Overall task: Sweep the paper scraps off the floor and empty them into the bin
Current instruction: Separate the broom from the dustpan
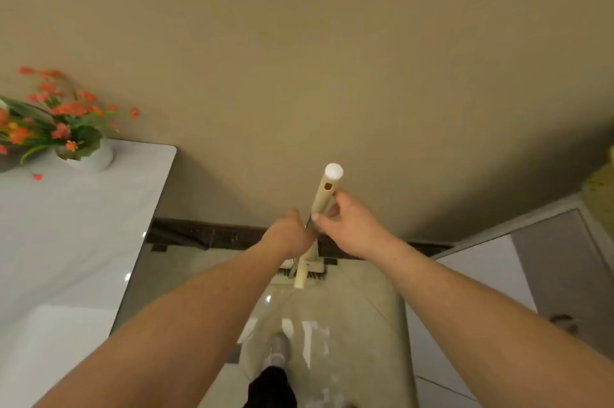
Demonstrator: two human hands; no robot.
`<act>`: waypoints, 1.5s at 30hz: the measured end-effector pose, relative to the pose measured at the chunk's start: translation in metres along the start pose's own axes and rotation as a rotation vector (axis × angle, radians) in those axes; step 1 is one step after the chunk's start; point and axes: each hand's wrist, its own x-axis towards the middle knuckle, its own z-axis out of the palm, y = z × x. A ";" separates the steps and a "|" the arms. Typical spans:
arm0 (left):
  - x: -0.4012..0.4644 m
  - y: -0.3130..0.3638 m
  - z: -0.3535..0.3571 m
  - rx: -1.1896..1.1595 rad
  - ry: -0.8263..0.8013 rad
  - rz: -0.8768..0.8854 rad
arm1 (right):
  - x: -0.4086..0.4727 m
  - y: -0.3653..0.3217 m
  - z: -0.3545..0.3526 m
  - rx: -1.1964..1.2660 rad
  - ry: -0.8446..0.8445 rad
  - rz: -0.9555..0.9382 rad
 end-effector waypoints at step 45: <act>-0.269 0.037 0.054 0.458 0.302 0.151 | -0.219 0.047 -0.099 0.562 0.247 -0.005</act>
